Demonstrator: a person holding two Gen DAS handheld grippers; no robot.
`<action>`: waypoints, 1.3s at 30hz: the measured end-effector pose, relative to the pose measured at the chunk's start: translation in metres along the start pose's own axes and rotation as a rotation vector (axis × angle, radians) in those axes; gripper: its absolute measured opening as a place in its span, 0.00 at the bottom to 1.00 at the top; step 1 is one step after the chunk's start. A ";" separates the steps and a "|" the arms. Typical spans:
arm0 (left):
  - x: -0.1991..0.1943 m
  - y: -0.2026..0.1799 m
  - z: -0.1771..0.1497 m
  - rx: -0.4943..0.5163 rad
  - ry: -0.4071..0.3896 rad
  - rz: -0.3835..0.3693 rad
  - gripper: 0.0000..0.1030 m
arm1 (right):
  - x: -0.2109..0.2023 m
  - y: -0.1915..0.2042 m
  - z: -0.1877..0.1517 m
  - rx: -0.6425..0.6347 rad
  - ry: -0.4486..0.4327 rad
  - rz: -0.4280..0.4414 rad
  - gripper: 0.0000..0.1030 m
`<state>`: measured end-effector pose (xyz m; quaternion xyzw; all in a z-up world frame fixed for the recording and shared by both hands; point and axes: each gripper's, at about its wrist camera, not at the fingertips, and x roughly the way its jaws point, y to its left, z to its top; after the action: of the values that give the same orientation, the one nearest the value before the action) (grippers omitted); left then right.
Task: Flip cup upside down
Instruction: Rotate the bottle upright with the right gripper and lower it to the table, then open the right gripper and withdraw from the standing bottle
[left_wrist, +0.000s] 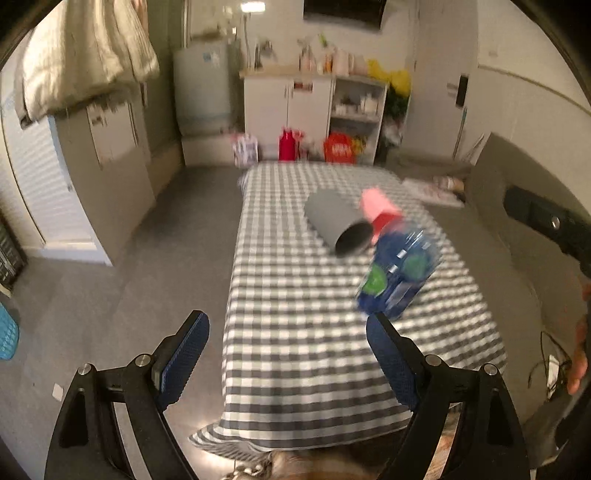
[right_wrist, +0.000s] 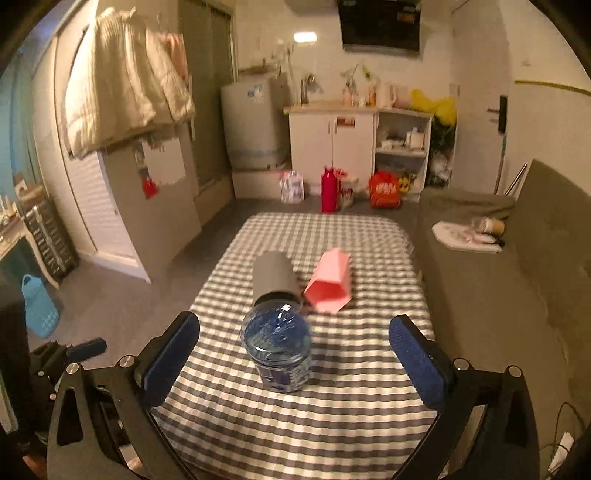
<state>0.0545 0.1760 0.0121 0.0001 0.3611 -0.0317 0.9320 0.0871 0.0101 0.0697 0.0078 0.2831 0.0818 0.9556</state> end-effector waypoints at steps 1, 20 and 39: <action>-0.007 -0.004 0.001 -0.001 -0.025 0.000 0.87 | -0.007 -0.003 0.000 0.002 -0.011 -0.002 1.00; -0.057 -0.041 0.000 0.046 -0.313 0.008 0.98 | -0.071 -0.038 -0.050 0.098 -0.203 -0.117 1.00; -0.036 -0.024 -0.054 0.024 -0.360 0.085 1.00 | -0.035 -0.023 -0.107 0.046 -0.187 -0.179 1.00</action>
<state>-0.0094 0.1555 -0.0032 0.0209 0.1876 0.0036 0.9820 0.0034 -0.0215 -0.0026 0.0121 0.1940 -0.0115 0.9809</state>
